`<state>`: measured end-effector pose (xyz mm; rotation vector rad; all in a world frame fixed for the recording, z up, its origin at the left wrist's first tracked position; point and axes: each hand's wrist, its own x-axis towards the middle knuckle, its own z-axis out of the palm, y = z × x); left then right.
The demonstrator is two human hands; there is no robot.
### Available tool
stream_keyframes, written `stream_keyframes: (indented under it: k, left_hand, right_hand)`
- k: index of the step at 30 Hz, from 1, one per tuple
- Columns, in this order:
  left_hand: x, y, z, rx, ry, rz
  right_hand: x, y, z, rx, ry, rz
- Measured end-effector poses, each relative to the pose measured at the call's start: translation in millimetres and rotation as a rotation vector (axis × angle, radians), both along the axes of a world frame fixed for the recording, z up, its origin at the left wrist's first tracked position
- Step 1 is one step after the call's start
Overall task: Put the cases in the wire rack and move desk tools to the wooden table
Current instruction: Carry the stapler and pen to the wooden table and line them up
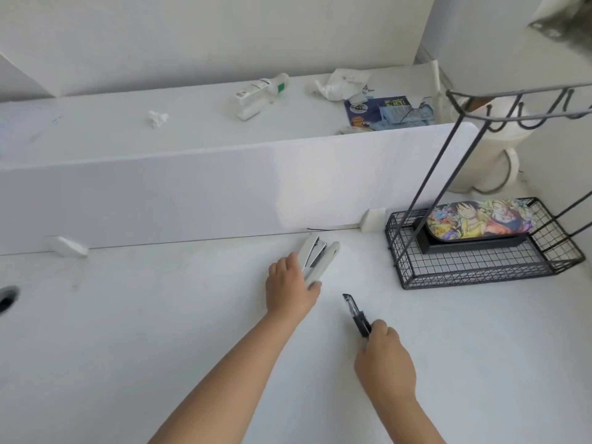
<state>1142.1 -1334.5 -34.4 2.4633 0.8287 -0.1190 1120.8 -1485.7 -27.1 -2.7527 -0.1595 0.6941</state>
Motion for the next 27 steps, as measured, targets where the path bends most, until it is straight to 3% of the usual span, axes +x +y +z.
stream_keyframes:
  k: [7, 13, 18, 22, 27]
  left_hand:
    - [-33.9, 8.0, 10.9, -0.162, -0.057, 0.045]
    - [-161.4, -4.8, 24.6, -0.460, -0.196, 0.203]
    - [-277.0, -27.0, 33.1, -0.614, -0.133, 0.273]
    - [-336.6, -34.3, 36.9, -0.626, -0.107, 0.176]
    - [-368.7, -53.4, 46.1, -0.647, -0.095, -0.156]
  right_hand:
    - [-7.3, -18.8, 3.6, 0.207, 0.022, -0.032]
    - [-67.9, -41.2, 20.4, 0.399, 0.110, -0.066]
    - [-142.7, -56.8, 31.4, 0.426, 0.139, -0.024]
    - [-205.0, -72.8, 44.3, 0.448, 0.121, -0.091]
    - [-309.8, -98.2, 56.4, 0.478, -0.020, -0.364]
